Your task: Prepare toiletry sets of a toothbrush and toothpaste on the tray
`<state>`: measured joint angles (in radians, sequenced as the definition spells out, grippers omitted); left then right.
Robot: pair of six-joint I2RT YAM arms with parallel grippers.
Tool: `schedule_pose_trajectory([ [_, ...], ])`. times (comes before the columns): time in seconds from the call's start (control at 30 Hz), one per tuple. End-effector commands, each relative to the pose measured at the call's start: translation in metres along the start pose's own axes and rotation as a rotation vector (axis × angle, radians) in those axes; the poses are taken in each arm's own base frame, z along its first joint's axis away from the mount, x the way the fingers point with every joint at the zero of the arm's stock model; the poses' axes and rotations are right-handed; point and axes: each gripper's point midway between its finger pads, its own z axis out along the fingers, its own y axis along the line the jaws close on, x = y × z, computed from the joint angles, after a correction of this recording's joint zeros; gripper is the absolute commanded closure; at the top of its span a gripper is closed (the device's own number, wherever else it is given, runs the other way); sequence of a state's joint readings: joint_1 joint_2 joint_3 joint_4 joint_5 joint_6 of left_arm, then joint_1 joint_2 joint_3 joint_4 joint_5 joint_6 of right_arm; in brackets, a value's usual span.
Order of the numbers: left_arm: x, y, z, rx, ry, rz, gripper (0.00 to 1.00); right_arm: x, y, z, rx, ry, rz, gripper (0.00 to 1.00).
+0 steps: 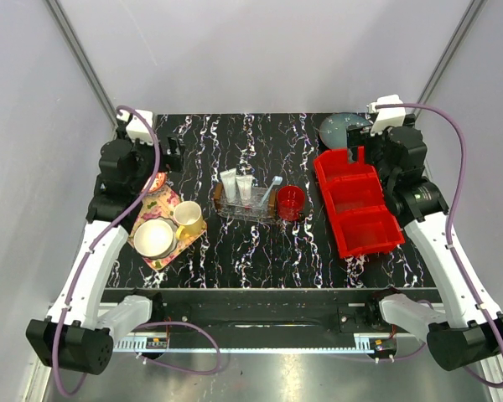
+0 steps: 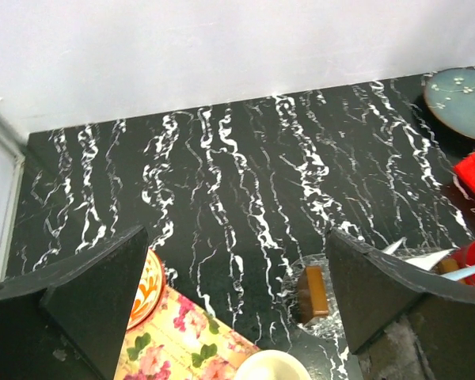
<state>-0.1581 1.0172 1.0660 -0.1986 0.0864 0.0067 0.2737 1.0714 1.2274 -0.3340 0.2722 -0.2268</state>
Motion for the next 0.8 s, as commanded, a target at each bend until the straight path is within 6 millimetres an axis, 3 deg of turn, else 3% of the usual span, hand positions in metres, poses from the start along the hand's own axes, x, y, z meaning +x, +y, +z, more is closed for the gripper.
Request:
schedule_pose_trajectory([
  [0.0,-0.021,0.022,-0.007,-0.096,-0.109,-0.050,0.01,-0.022,-0.011,0.000,0.055,-0.077,0.032,0.00],
  [0.53,-0.010,0.036,-0.003,-0.114,-0.112,-0.070,0.01,-0.025,-0.011,0.006,0.064,-0.092,0.045,0.00],
  [0.77,-0.009,0.027,0.001,-0.057,-0.121,-0.067,0.01,-0.023,-0.010,0.010,0.062,-0.085,0.042,0.00],
])
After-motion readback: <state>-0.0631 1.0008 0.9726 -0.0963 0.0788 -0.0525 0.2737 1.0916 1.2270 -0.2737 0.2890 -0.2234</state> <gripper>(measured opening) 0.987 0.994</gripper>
